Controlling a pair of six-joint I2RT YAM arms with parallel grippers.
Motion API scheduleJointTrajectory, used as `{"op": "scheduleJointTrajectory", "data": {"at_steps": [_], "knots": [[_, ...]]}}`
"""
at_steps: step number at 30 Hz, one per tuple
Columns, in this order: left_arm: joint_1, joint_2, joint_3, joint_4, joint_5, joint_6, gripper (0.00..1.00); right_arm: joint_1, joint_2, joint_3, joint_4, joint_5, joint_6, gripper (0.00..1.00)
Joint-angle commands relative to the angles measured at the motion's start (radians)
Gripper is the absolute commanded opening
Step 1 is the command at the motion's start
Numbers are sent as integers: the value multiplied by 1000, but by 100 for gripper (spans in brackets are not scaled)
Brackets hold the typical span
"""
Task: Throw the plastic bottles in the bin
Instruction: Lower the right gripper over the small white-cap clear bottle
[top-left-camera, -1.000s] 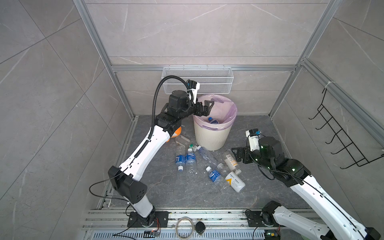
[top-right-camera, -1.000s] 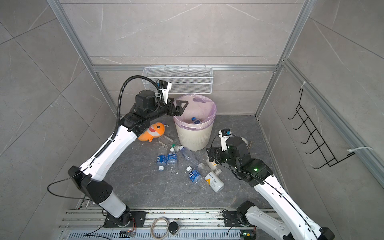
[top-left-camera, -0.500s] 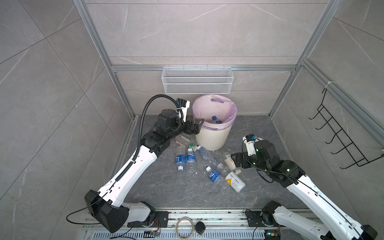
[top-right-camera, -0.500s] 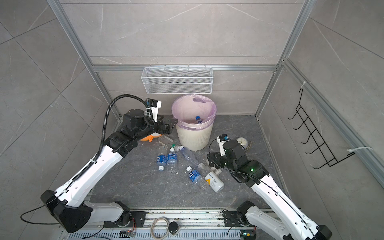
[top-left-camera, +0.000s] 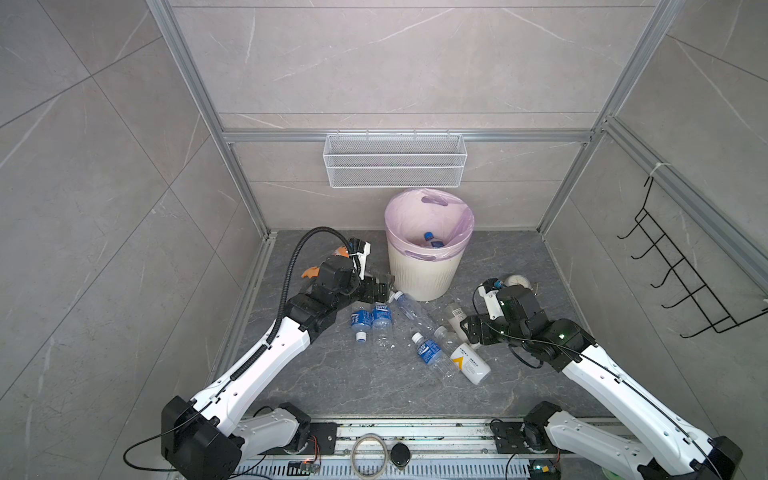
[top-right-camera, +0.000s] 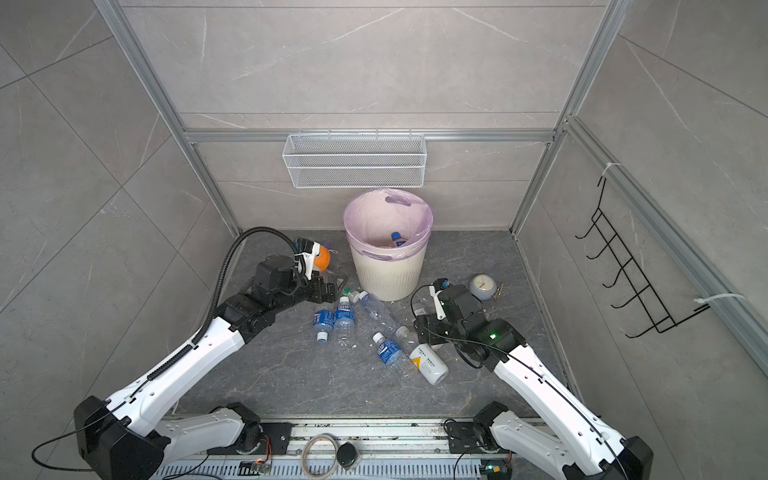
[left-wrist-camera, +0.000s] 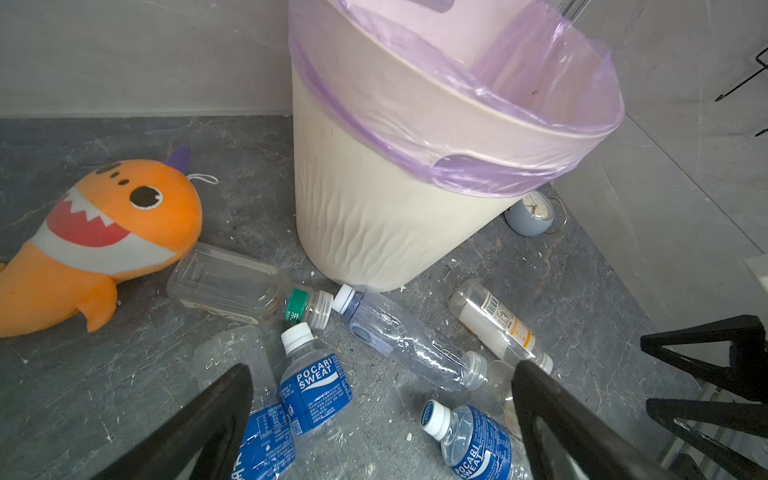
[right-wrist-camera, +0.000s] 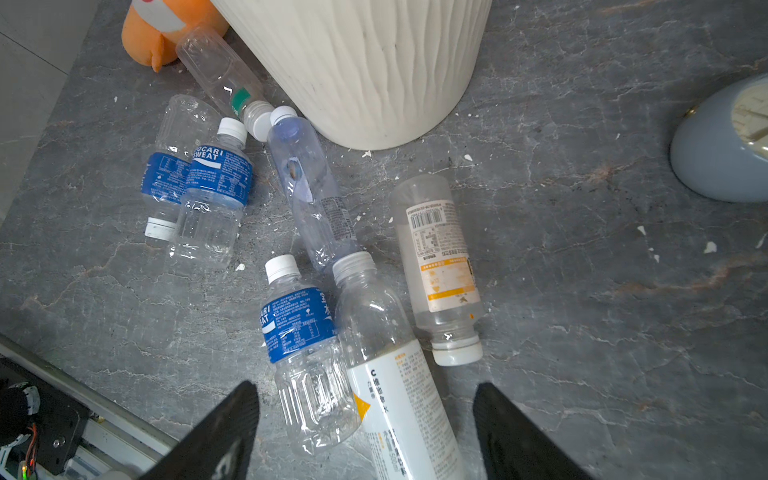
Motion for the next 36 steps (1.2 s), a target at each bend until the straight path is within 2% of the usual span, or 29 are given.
{"op": "scheduleJointTrajectory", "data": {"at_steps": [1, 15, 36], "knots": [[0, -14, -9, 50, -10, -19, 100, 9, -5, -30, -15, -14, 33, 83], [1, -45, -161, 68, -8, -70, 100, 19, 93, -127, 25, -39, 37, 77], [-21, -102, -298, 79, 20, -111, 100, 84, 227, -137, 37, 29, 66, 69]]}}
